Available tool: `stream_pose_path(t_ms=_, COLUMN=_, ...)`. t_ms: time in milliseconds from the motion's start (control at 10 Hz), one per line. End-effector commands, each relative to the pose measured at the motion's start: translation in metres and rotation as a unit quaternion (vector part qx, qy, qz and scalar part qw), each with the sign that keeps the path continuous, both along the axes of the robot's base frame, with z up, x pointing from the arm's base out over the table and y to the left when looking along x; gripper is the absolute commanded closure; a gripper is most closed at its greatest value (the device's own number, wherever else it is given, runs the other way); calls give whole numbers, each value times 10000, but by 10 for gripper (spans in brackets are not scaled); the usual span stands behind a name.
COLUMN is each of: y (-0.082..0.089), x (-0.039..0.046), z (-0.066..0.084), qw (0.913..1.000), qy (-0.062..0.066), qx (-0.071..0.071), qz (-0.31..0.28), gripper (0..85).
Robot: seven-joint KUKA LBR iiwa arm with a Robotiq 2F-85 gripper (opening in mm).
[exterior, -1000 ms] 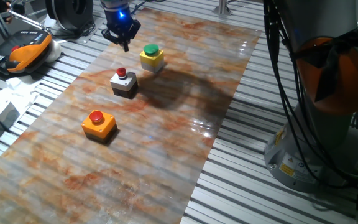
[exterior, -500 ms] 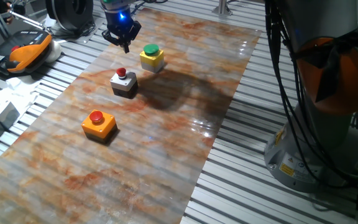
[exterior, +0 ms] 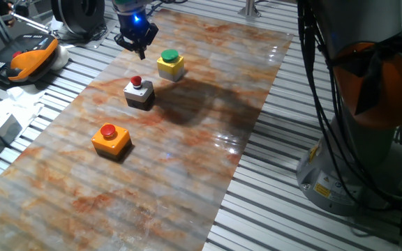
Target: Press three buttons from left to right in sequence
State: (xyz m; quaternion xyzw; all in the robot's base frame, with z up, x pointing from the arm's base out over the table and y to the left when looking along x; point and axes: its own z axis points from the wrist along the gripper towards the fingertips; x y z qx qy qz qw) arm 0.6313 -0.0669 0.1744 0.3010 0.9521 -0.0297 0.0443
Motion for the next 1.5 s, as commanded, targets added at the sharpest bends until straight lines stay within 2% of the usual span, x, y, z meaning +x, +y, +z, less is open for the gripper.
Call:
stream_pose_path(t_ms=0, y=0, x=0, z=0, qw=10000, qy=12, qx=-17, qz=25, gripper=850)
stream_pose_path(t_ms=100, y=0, x=0, z=0, qw=9999, qy=54, qx=-71, qz=110, gripper=850)
stream_pose_path(t_ms=200, y=0, x=0, z=0, qw=9997, qy=70, qx=-15, qz=229, gripper=850)
stream_pose_path(t_ms=300, y=0, x=0, z=0, qw=9990, qy=54, qx=127, qz=418, gripper=850)
stream_pose_path(t_ms=400, y=0, x=0, z=0, qw=9967, qy=15, qx=394, qz=705, gripper=850)
stream_pose_path(t_ms=600, y=0, x=0, z=0, qw=9900, qy=58, qx=726, qz=1211, gripper=850)
stream_pose_path(t_ms=700, y=0, x=0, z=0, qw=9869, qy=79, qx=718, qz=1445, gripper=850)
stream_pose_path(t_ms=800, y=0, x=0, z=0, qw=9823, qy=24, qx=696, qz=1738, gripper=850)
stream_pose_path(t_ms=1000, y=0, x=0, z=0, qw=9751, qy=-33, qx=851, qz=2049, gripper=850)
stream_pose_path(t_ms=1100, y=0, x=0, z=0, qw=9732, qy=-78, qx=828, qz=2144, gripper=850)
stream_pose_path(t_ms=1200, y=0, x=0, z=0, qw=9733, qy=-142, qx=734, qz=2170, gripper=850)
stream_pose_path(t_ms=1300, y=0, x=0, z=0, qw=9739, qy=-230, qx=539, qz=2191, gripper=850)
stream_pose_path(t_ms=1400, y=0, x=0, z=0, qw=9735, qy=-229, qx=606, qz=2195, gripper=850)
